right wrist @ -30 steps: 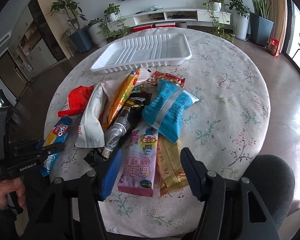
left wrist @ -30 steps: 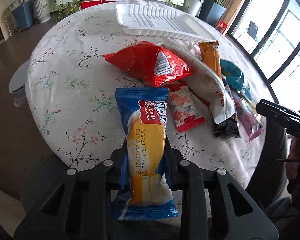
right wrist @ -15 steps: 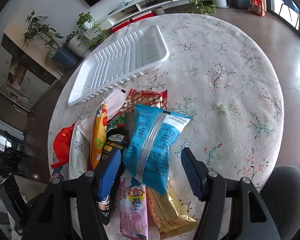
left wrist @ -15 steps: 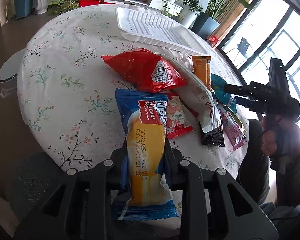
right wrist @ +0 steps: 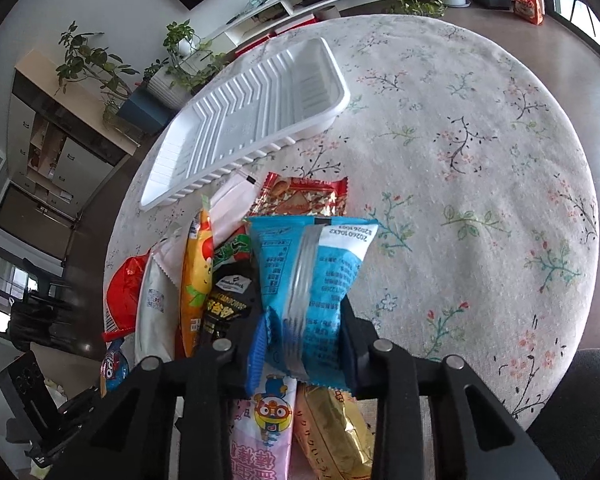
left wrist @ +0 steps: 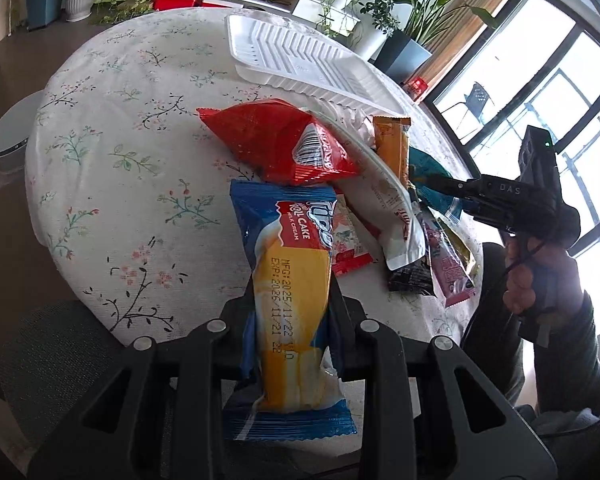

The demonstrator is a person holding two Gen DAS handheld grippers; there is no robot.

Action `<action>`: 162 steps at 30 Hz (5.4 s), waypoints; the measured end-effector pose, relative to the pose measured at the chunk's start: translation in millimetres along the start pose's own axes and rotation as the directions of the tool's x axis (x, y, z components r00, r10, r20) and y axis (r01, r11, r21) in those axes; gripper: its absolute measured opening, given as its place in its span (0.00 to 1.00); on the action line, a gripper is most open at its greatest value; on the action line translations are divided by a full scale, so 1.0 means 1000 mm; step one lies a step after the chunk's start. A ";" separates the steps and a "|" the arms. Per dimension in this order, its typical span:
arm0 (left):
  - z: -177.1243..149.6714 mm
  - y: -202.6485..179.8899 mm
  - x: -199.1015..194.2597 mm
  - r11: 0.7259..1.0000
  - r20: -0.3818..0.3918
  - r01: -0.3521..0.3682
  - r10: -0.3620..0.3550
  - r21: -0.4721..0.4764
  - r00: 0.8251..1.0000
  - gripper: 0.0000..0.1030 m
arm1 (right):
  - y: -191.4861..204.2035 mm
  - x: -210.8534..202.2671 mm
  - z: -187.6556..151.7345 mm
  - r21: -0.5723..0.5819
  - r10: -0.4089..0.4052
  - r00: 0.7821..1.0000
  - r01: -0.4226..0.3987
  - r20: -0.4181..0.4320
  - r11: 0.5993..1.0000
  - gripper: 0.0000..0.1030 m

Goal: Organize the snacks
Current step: 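Lift the cake packet with the left gripper while the right gripper grasps the light-blue packet, then carry both packets into the white tray and open both grippers, then lower the left gripper onto the red chip bag and close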

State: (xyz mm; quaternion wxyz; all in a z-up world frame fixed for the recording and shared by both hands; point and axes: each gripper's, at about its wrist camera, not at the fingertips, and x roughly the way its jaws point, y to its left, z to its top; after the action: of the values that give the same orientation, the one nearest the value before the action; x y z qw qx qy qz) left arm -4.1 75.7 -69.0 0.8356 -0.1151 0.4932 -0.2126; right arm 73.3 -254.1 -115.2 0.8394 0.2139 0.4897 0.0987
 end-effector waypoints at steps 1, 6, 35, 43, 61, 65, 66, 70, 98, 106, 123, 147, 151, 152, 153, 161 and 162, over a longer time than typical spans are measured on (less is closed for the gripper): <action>0.000 -0.001 -0.001 1.000 0.001 0.005 -0.005 0.000 1.000 0.25 | 0.001 0.000 -0.001 -0.006 0.001 1.000 -0.001 0.002 1.000 0.30; -0.002 -0.002 -0.009 0.998 0.010 0.056 -0.056 -0.010 0.998 0.25 | -0.001 -0.014 -0.004 0.017 0.032 0.999 -0.033 0.035 0.999 0.29; 0.207 0.030 -0.036 0.996 0.166 -0.006 -0.008 0.084 0.986 0.25 | -0.056 -0.087 0.108 0.112 -0.050 0.948 0.015 0.313 0.994 0.29; 0.276 0.002 0.067 0.981 0.044 -0.040 0.032 0.189 0.999 0.25 | 0.001 -0.020 0.165 -0.059 -0.015 0.977 0.028 0.212 0.998 0.29; 0.281 0.009 0.194 0.940 -0.075 -0.178 0.208 0.291 0.975 0.26 | 0.024 0.088 0.167 -0.224 -0.163 0.985 0.172 0.060 0.959 0.32; 0.279 0.005 0.189 0.936 -0.071 -0.190 0.220 0.295 0.973 0.26 | 0.031 0.096 0.163 -0.258 -0.186 0.981 0.192 0.047 0.947 0.38; 0.279 0.005 0.187 0.938 -0.070 -0.192 0.221 0.288 0.973 0.26 | 0.032 0.097 0.162 -0.263 -0.190 0.981 0.196 0.049 0.945 0.40; 0.277 0.006 0.173 0.944 -0.061 -0.192 0.216 0.267 0.975 0.27 | 0.035 0.093 0.162 -0.270 -0.187 0.981 0.196 0.060 0.943 0.49; 0.081 -0.006 -0.020 0.974 0.194 -0.227 0.227 -0.024 0.954 1.00 | 0.027 -0.123 0.088 -0.229 0.014 0.880 0.108 0.475 0.967 0.95; 0.057 -0.014 0.008 0.965 0.095 -0.254 0.260 -0.069 0.961 1.00 | 0.018 -0.128 0.009 -0.200 0.044 0.901 0.049 0.432 0.979 0.96; 0.087 0.001 0.058 0.935 -0.004 -0.354 0.354 0.008 0.935 1.00 | 0.006 -0.088 -0.048 -0.141 0.088 0.956 -0.049 0.281 0.989 0.96; 0.108 0.029 0.070 0.970 0.012 -0.240 0.240 -0.031 0.971 0.52 | 0.025 -0.060 -0.068 -0.188 0.097 0.979 -0.063 0.179 0.980 0.95; 0.108 0.034 0.068 0.974 0.015 -0.225 0.226 -0.030 0.974 0.45 | 0.026 -0.055 -0.073 -0.187 0.087 0.983 -0.056 0.165 0.981 0.94; 0.107 0.035 0.067 0.975 0.017 -0.221 0.221 -0.029 0.975 0.43 | 0.026 -0.054 -0.074 -0.186 0.085 0.983 -0.054 0.162 0.981 0.93; 0.106 0.036 0.066 0.976 0.019 -0.217 0.217 -0.026 0.976 0.42 | 0.026 -0.053 -0.075 -0.185 0.081 0.984 -0.051 0.158 0.981 0.93; 0.100 0.037 0.060 0.979 0.025 -0.203 0.202 0.005 0.979 0.37 | 0.023 -0.049 -0.079 -0.173 0.056 0.988 -0.031 0.142 0.984 0.87; 0.099 0.036 0.059 0.979 0.025 -0.205 0.204 0.013 0.979 0.36 | 0.023 -0.048 -0.079 -0.173 0.052 0.989 -0.028 0.141 0.984 0.86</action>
State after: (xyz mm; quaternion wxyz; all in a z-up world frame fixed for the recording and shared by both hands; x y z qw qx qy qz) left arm 116.0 77.7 -81.0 0.8598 -0.0599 0.4907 -0.1280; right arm -18.2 -231.0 -100.8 0.8859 0.1576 0.4127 0.1414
